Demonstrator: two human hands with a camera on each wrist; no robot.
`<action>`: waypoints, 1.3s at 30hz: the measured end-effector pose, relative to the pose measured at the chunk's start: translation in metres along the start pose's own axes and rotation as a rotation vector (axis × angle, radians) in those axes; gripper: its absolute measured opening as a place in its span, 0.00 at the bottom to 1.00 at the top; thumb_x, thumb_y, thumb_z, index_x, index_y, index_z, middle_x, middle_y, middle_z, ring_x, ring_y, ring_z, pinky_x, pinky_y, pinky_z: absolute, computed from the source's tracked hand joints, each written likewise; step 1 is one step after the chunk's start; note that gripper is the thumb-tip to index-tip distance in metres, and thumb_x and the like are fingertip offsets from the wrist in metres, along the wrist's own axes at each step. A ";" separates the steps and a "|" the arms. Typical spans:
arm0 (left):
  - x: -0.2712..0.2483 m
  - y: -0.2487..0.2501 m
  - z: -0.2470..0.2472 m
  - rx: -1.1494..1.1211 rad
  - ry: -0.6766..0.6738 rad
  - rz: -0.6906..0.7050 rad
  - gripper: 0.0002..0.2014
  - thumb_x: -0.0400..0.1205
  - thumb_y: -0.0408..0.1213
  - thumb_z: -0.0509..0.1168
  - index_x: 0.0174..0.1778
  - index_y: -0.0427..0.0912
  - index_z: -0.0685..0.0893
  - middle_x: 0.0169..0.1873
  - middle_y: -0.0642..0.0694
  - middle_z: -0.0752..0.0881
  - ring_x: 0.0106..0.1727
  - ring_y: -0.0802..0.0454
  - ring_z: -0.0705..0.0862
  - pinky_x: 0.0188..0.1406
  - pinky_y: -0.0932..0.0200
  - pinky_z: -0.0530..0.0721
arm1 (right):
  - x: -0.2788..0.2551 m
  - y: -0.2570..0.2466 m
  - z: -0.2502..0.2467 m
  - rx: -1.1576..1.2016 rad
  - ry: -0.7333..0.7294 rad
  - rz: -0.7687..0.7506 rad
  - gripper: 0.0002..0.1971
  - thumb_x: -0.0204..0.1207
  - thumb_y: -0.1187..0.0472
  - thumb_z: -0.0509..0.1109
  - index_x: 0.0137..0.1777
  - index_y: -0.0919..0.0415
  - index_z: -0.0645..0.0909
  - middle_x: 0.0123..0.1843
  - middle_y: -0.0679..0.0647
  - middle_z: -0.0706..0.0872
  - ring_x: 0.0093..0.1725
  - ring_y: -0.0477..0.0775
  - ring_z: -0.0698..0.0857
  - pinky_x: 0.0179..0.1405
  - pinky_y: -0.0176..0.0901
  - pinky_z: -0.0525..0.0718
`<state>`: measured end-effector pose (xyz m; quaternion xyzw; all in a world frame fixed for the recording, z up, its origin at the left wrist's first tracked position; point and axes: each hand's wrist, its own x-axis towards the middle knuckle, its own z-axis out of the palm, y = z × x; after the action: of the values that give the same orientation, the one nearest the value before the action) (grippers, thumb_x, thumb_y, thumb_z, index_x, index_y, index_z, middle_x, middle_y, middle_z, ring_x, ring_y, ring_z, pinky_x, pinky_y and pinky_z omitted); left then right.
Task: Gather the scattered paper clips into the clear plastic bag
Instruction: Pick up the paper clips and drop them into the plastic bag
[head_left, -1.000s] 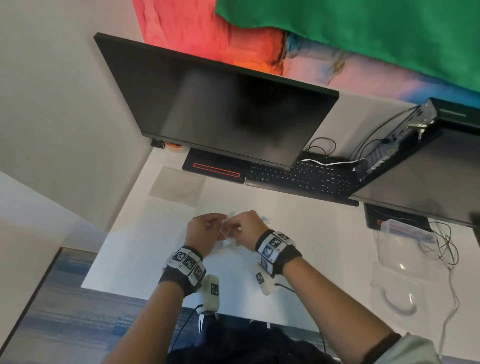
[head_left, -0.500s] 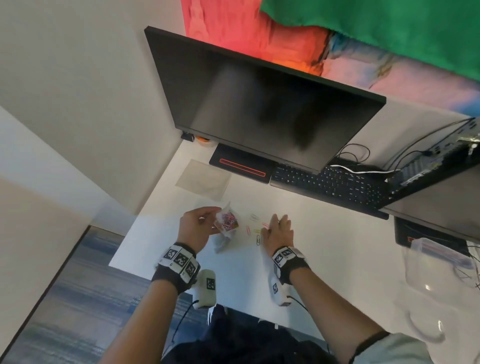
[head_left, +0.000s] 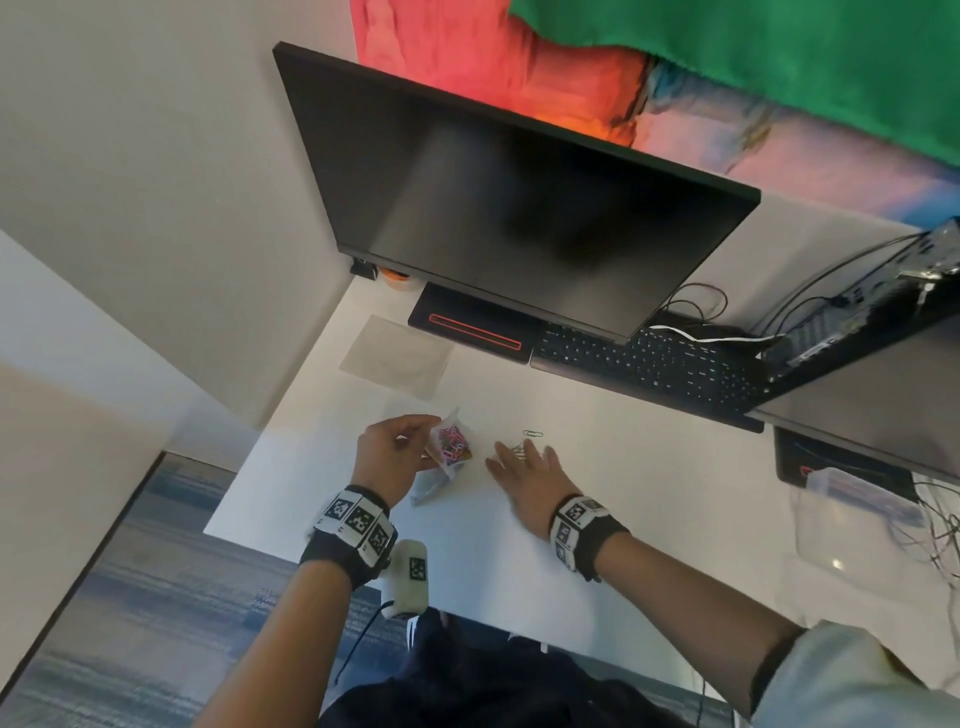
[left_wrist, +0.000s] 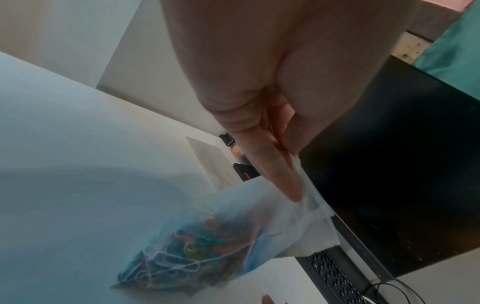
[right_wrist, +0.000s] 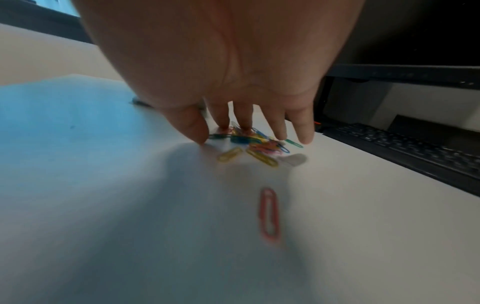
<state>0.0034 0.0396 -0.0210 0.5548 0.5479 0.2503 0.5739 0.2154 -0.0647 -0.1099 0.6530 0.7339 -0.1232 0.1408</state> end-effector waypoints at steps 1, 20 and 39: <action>0.000 0.000 0.001 0.004 -0.006 0.004 0.14 0.85 0.27 0.64 0.45 0.50 0.90 0.31 0.53 0.92 0.36 0.52 0.93 0.47 0.44 0.93 | -0.005 0.006 0.005 -0.020 -0.023 0.022 0.33 0.81 0.62 0.55 0.85 0.57 0.48 0.87 0.57 0.46 0.82 0.74 0.53 0.76 0.72 0.56; -0.003 0.009 0.028 0.099 -0.076 0.008 0.11 0.84 0.30 0.64 0.48 0.47 0.92 0.39 0.40 0.93 0.43 0.44 0.93 0.50 0.45 0.93 | -0.012 0.049 -0.058 1.366 0.339 0.668 0.11 0.71 0.62 0.79 0.52 0.65 0.89 0.47 0.55 0.92 0.41 0.45 0.90 0.42 0.24 0.83; -0.001 0.015 0.045 0.106 -0.106 0.013 0.11 0.85 0.28 0.64 0.50 0.43 0.92 0.42 0.38 0.93 0.37 0.47 0.94 0.44 0.49 0.94 | 0.010 -0.023 -0.114 0.858 0.199 0.315 0.07 0.72 0.66 0.74 0.40 0.55 0.93 0.39 0.51 0.92 0.35 0.43 0.85 0.43 0.24 0.80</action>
<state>0.0482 0.0262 -0.0163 0.6006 0.5256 0.1951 0.5700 0.1864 -0.0161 -0.0076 0.7644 0.5185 -0.3294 -0.1957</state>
